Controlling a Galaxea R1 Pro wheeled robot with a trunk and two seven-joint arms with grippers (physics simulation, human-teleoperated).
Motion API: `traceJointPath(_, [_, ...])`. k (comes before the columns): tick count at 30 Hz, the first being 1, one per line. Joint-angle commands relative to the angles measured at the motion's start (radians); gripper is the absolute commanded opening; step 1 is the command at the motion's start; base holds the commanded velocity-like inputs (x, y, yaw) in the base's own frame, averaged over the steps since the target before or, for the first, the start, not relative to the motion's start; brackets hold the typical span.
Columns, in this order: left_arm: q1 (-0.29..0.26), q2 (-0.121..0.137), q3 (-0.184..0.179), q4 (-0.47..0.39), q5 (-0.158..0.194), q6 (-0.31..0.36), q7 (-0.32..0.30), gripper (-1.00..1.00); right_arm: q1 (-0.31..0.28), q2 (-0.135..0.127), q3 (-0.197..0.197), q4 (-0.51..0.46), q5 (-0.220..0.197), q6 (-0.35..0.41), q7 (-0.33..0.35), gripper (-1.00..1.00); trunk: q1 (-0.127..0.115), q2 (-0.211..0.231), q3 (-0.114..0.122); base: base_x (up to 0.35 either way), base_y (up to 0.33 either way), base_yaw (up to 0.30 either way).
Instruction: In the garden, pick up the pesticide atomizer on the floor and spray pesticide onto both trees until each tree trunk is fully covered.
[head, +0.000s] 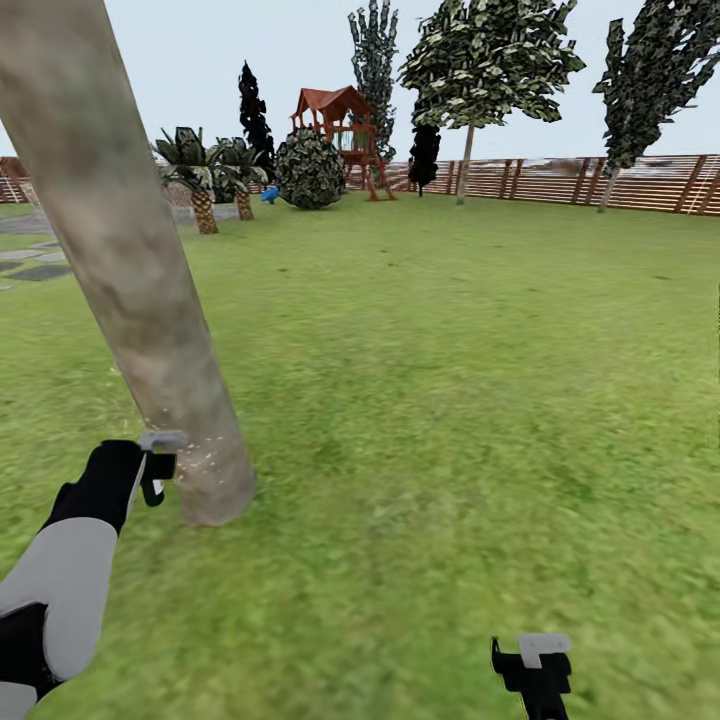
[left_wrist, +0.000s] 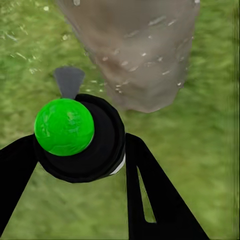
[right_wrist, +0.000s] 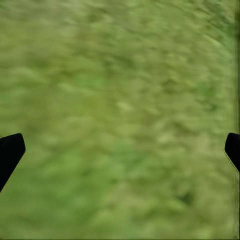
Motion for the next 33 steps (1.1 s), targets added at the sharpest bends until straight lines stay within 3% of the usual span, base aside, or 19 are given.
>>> traceJointPath(1, [0.000, 0.000, 0.000, -0.004, 0.001, 0.000, 0.000, -1.00, 0.000, 0.000, 0.000, 0.000, 0.000, 0.000, 0.000, 1.00, 0.000, 0.000, 0.000, 0.001, -0.276, 0.000])
traceJointPath(7, [0.001, -0.004, 0.000, -0.008, 0.001, 0.000, 0.000, -1.00, 0.000, 0.001, 0.000, 0.000, 0.000, 0.000, 0.000, 1.00, 0.000, 0.000, 0.000, 0.000, -0.276, 0.020])
traceJointPath(19, [-0.002, -0.005, 0.000, -0.007, 0.003, 0.000, 0.000, -1.00, 0.000, 0.001, 0.000, 0.000, 0.000, 0.000, 0.000, 1.00, 0.000, 0.000, 0.000, 0.012, -0.276, 0.218])
traceJointPath(33, [0.001, -0.005, 0.001, -0.007, 0.002, 0.000, 0.000, -1.00, 0.000, 0.001, 0.000, 0.000, 0.000, 0.000, 0.001, 1.00, 0.000, 0.000, 0.000, 0.199, -0.219, 0.004])
